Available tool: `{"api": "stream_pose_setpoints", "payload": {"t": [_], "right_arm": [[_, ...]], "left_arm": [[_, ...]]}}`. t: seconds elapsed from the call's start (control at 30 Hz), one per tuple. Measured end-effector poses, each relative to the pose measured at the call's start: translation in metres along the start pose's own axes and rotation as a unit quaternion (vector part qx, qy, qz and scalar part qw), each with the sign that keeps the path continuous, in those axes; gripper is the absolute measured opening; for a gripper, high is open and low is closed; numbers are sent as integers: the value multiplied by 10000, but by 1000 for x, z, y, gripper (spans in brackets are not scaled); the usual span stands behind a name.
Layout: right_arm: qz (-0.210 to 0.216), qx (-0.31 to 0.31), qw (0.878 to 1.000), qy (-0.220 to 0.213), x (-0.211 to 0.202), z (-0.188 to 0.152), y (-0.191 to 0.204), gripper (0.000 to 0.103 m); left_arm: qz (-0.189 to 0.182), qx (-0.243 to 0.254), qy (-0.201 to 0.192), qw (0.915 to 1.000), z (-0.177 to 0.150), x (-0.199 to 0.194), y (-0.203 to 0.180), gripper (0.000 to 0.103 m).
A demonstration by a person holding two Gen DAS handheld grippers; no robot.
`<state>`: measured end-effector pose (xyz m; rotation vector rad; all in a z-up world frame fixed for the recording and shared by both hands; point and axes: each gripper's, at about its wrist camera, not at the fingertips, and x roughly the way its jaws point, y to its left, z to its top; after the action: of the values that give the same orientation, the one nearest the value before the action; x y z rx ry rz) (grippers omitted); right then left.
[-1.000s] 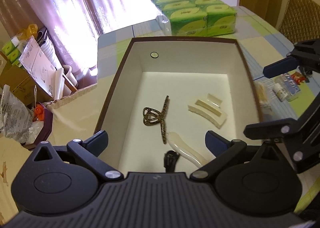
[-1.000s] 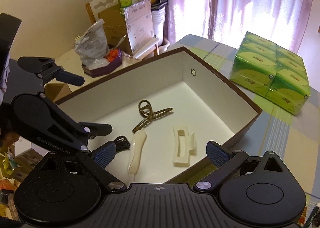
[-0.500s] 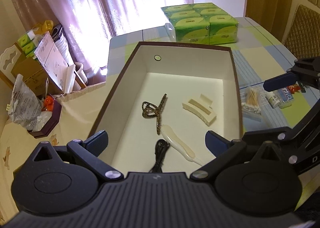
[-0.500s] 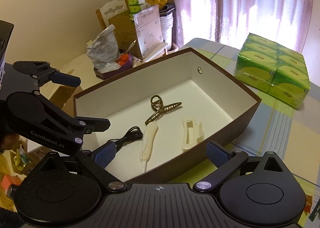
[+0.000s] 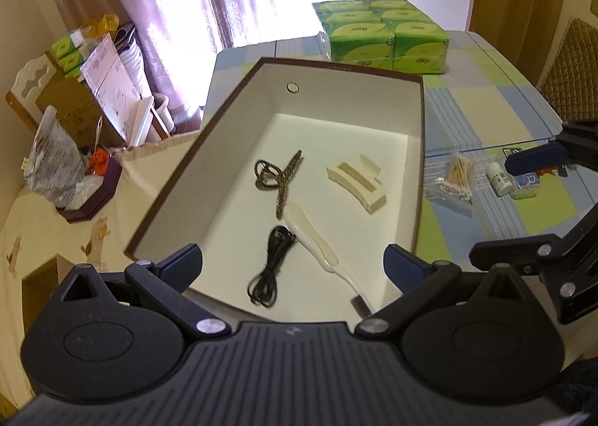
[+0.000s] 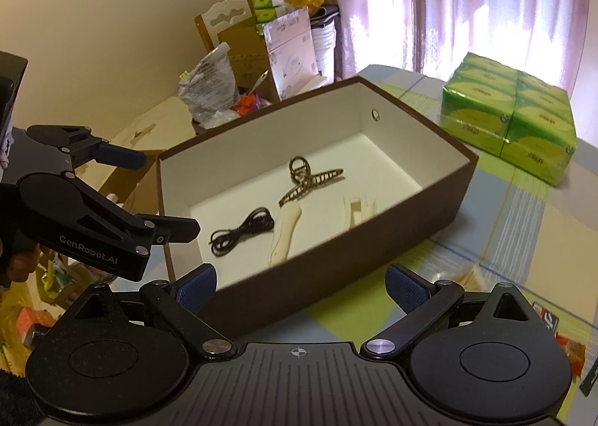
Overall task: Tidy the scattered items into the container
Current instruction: 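Withdraw both open tools from the box toward the remaining items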
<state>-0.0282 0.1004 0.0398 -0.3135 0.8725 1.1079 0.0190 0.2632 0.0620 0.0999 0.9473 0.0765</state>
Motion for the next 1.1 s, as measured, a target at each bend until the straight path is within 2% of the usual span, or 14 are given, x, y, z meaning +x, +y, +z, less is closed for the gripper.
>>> {"api": "stream_pose_setpoints", "payload": {"t": [0.53,1.1], "right_arm": [[200,-89,9996,174,-27,-36,-25,101],[17,-84,9989,466,-45,-75,-56,101]], "left_arm": [[81,-341,266,9990,-25,-15,-46,102],[-101,-369,498,9980,-33,-8,-103,102]]}}
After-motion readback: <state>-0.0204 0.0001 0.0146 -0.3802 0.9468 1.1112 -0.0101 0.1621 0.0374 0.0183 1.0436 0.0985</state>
